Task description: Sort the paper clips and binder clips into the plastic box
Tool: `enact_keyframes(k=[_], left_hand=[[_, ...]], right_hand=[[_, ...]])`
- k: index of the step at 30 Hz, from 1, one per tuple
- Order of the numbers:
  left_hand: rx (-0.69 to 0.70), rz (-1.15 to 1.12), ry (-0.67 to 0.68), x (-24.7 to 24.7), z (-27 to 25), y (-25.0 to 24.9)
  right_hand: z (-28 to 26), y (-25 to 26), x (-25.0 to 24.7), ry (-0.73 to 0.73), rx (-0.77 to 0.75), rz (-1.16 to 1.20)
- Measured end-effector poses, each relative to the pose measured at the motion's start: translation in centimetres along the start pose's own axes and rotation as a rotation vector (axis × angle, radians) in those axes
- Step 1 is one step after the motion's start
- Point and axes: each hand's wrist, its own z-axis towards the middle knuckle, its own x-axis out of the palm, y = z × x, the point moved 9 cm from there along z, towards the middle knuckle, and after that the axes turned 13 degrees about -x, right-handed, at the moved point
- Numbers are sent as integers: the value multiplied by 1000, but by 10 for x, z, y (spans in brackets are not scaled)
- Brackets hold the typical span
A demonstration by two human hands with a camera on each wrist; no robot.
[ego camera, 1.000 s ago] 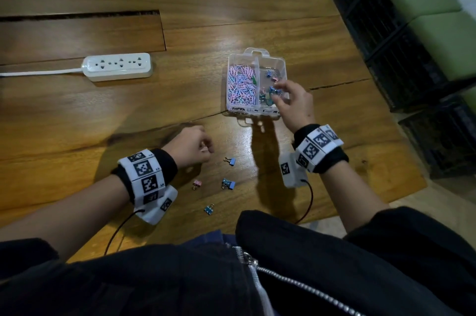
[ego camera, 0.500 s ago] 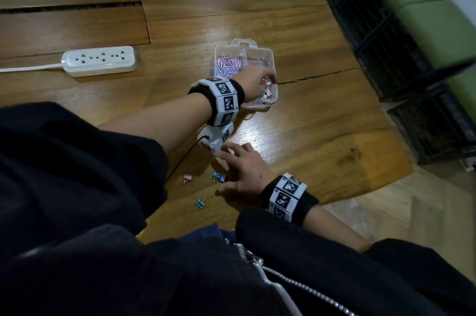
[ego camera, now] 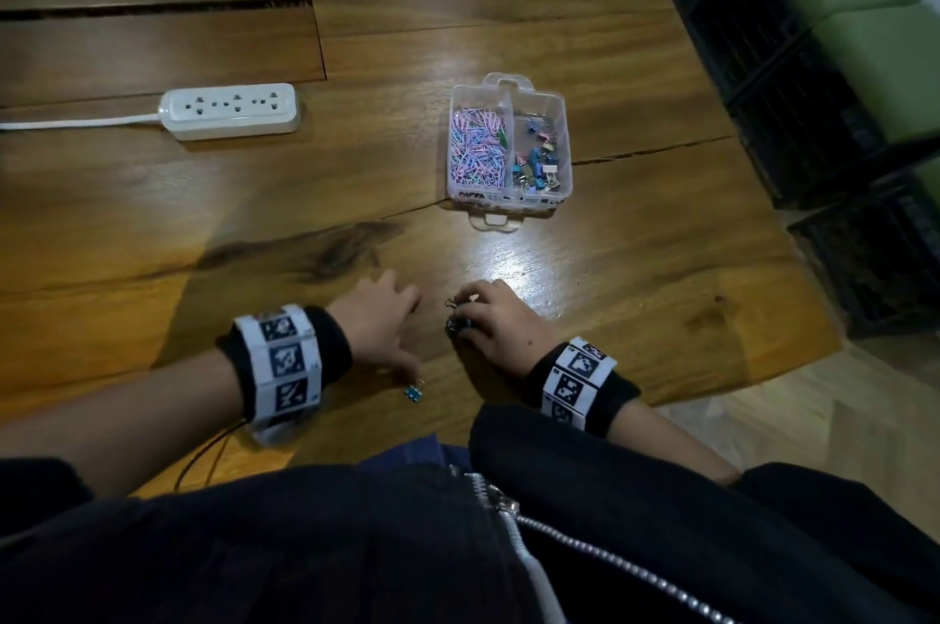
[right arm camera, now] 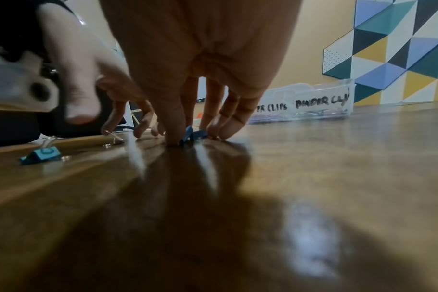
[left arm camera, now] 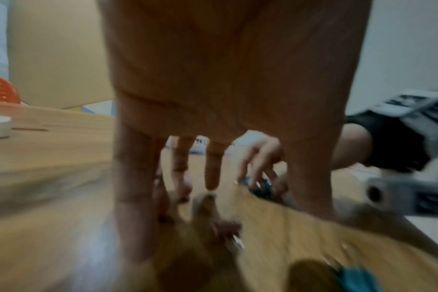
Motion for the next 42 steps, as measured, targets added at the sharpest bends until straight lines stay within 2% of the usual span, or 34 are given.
enact_keyframes(k=[7,10,16,22,25,27,31,34,36,39,42], left_hand=[[83,58,-131,29,-20,-26],[119,-9,-167,28,-23,-29],[88,-215,-71,25,-11,-18],[65,-277,-49,15,0,-21],[73,-368,-67,-11,0,-33],[108,-437,-115,-43,3,-47],[216,-488,-340,-120,13,-77],[233,-583,-437,-159,30,-93],[225,-668,-447,-173,46,-99],[217,-736,-390,-178,59,-104],[230,-785,-374,-173,66,-98]], right_hand=[[-4,-9,-2,-54,136,114],[-8,-12,-3,-69,185,148],[-23,-28,-6,-165,337,232],[-35,-35,-9,-258,406,298],[-40,-39,-20,-321,438,352],[-41,-47,-42,-415,457,381],[-35,-66,-99,-587,448,318],[-26,-87,-133,-664,472,218],[-13,-102,-140,-673,485,325],[-1,-117,-140,-644,531,468],[-18,-120,-138,-727,541,545]])
